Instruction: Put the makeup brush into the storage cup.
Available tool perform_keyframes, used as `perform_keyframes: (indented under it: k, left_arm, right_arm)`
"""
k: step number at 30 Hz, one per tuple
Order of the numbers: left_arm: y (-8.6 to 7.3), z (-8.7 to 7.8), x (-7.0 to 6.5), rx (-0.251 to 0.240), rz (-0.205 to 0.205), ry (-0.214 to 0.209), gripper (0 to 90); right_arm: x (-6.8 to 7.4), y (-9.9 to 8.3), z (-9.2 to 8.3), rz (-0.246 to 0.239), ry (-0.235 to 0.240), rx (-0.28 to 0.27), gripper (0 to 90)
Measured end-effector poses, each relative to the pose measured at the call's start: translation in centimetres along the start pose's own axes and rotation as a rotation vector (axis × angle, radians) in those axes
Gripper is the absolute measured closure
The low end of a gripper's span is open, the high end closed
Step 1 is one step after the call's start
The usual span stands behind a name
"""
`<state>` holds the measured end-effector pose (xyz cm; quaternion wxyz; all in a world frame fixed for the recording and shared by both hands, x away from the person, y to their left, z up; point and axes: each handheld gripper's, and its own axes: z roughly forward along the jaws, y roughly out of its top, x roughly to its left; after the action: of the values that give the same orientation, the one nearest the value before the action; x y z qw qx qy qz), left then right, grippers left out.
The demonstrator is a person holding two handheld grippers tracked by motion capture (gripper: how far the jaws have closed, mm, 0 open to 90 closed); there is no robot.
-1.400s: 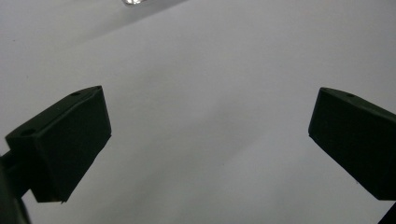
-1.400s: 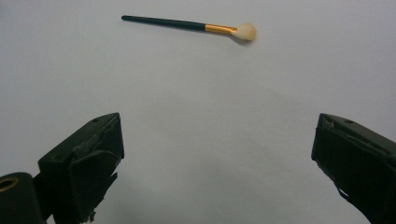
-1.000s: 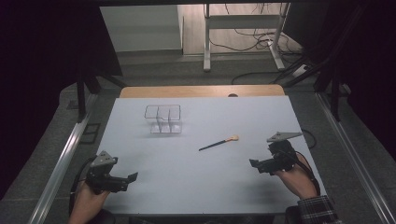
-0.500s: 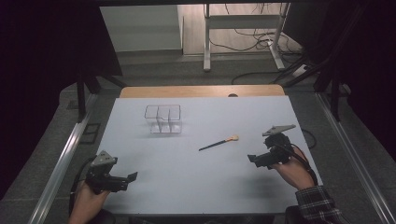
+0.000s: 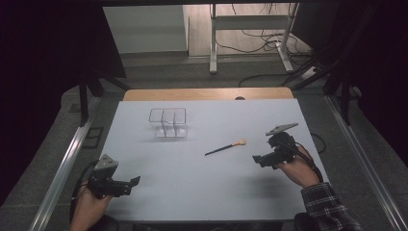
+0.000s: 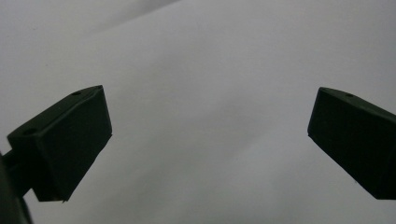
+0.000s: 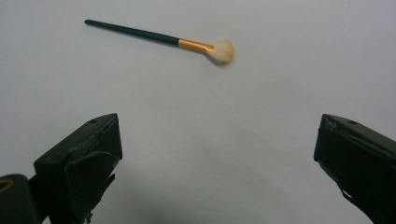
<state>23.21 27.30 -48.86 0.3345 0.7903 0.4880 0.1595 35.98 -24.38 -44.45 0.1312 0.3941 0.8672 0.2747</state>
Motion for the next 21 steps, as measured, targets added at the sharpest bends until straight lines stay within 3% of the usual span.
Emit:
perform_keyframes:
  k: [16,21]
  left_arm:
    - [0.0,0.4,0.1,0.033,0.002,-0.014,0.5]
    - [0.1,0.4,0.1,0.040,0.007,-0.015,0.6]
  right_arm:
    - [-1.3,2.2,1.8,-0.004,-0.011,0.063,1.4]
    - [-1.3,2.8,2.6,-0.044,0.002,0.078,3.6]
